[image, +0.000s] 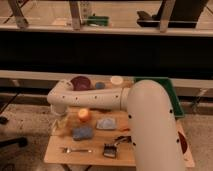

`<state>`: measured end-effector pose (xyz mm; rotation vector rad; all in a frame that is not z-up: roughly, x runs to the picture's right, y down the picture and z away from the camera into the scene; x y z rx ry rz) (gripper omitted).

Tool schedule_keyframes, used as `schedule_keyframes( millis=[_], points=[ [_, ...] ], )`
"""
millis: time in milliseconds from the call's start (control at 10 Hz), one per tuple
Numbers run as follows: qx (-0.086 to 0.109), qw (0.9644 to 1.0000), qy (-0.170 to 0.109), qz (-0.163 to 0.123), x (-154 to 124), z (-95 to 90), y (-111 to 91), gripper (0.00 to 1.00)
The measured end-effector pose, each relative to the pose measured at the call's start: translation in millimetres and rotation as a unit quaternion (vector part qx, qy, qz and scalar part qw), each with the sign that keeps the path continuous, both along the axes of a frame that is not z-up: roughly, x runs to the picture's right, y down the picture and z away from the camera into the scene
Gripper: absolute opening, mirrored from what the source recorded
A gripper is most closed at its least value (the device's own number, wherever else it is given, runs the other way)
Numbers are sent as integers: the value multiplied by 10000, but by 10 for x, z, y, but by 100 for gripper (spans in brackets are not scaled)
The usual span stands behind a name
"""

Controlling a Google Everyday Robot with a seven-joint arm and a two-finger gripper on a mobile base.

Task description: Place banana in table surface

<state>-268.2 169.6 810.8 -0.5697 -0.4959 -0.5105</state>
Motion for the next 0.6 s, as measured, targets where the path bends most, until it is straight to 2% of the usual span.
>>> schedule_keyframes(
  millis=[600],
  points=[
    [6,10000,37,51,24,14,-7,80]
  ],
)
